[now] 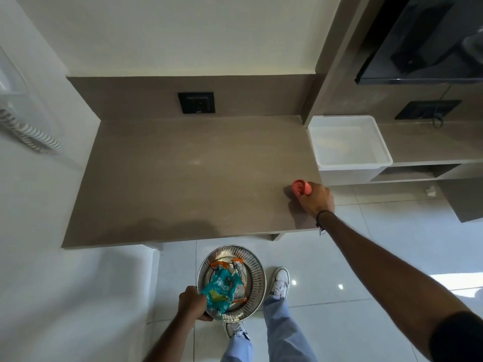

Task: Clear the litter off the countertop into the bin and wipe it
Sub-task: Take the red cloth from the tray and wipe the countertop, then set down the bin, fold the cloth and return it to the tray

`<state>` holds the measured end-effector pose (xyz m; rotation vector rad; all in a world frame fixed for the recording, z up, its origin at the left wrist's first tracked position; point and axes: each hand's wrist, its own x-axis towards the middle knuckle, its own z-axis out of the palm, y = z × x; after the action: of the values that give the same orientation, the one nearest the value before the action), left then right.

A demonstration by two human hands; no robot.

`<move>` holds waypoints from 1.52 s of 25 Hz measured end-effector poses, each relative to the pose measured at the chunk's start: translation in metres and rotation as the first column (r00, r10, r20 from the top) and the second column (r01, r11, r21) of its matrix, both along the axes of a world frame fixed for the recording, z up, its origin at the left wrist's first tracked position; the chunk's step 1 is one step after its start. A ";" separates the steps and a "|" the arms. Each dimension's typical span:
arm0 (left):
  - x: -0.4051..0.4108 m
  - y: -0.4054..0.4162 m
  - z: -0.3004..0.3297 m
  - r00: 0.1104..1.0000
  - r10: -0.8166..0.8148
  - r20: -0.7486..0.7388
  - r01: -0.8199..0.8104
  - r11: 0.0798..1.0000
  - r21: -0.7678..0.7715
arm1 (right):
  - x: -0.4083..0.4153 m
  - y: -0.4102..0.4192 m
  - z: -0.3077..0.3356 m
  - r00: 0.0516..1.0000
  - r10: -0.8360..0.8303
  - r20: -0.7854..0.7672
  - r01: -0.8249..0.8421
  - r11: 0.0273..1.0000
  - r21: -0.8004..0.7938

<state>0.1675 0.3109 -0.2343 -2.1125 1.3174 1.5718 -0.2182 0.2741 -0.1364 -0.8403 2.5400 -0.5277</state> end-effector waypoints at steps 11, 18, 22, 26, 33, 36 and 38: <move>0.018 -0.009 0.002 0.999 -0.043 0.015 0.043 0.999 0.002 | 0.130 -0.045 -0.005 0.842 0.532 0.089 -0.535 0.844 0.021; 0.009 -0.010 0.003 0.995 -0.101 0.018 0.101 0.994 -0.028 | 0.128 -0.013 -0.007 0.564 0.082 0.822 -0.106 0.994 -0.026; -0.002 -0.011 0.001 0.990 -0.137 0.024 0.138 0.990 -0.030 | 0.084 -0.021 -0.003 0.490 -0.157 0.857 0.301 0.954 0.003; -0.014 -0.010 -0.004 0.987 -0.158 0.025 0.158 0.987 -0.025 | 0.065 -0.002 -0.006 0.854 -0.246 0.459 0.324 0.941 -0.100; -0.037 -0.003 -0.034 0.964 -0.247 0.098 0.247 0.969 0.014 | 0.101 0.111 -0.090 0.943 -0.167 0.289 0.175 0.985 0.000; -0.048 0.003 -0.072 0.971 -0.225 0.084 0.220 0.974 0.062 | 0.108 0.133 -0.147 0.868 -0.049 0.494 -0.108 0.952 0.286; -0.058 0.010 -0.106 0.966 -0.238 0.105 0.231 0.970 0.074 | 0.107 0.139 -0.189 0.848 -0.037 0.528 -0.178 0.920 0.351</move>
<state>0.1094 0.3205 -0.3400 -1.8983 1.4032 1.3589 -0.1109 0.4133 -0.3257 -0.5434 1.9938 -0.1761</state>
